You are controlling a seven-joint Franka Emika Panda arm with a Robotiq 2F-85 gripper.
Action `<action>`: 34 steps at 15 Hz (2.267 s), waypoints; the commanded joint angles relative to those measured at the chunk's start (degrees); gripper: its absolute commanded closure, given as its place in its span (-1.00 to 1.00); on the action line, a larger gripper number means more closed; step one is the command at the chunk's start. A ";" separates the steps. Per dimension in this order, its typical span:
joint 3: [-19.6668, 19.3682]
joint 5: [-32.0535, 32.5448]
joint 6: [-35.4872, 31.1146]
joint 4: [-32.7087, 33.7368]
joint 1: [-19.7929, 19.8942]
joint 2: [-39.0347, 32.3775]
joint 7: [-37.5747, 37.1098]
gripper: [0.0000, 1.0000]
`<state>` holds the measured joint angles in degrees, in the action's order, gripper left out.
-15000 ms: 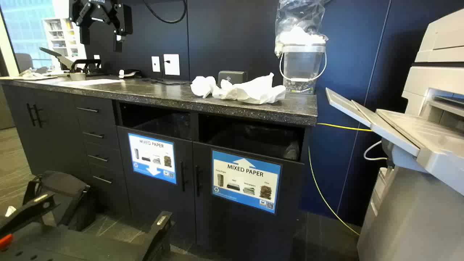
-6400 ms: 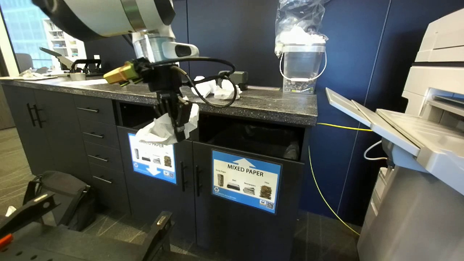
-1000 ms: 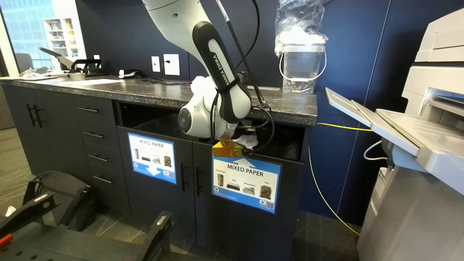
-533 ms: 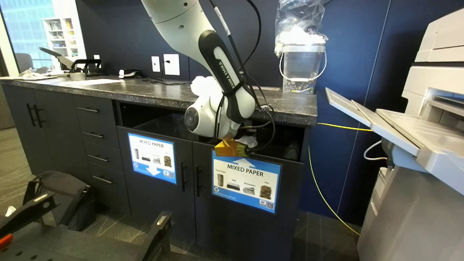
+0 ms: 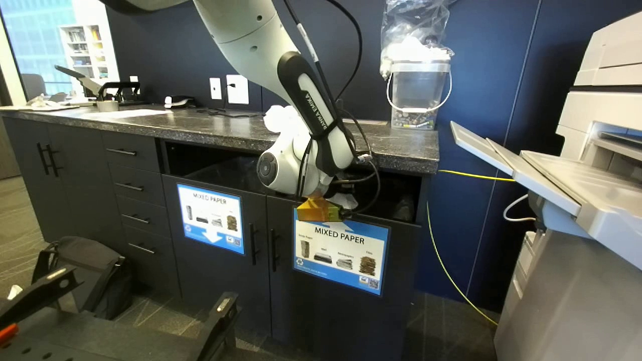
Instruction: Pick up two paper trash from the base top and put them in the mixed paper bin on the left
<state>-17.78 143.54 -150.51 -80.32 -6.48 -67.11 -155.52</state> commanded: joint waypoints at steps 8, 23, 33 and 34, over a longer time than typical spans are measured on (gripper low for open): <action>-0.60 0.99 0.97 -2.66 -1.19 2.63 -1.77 -1.00; 5.72 0.98 14.90 -34.28 -5.45 20.42 -1.93 -1.00; 2.16 0.95 0.09 -53.45 -5.87 44.14 3.25 -1.00; 1.61 0.93 -4.14 -53.61 -5.14 46.88 3.68 -1.00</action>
<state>-14.81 143.55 -145.87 -129.47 -12.92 -31.11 -154.23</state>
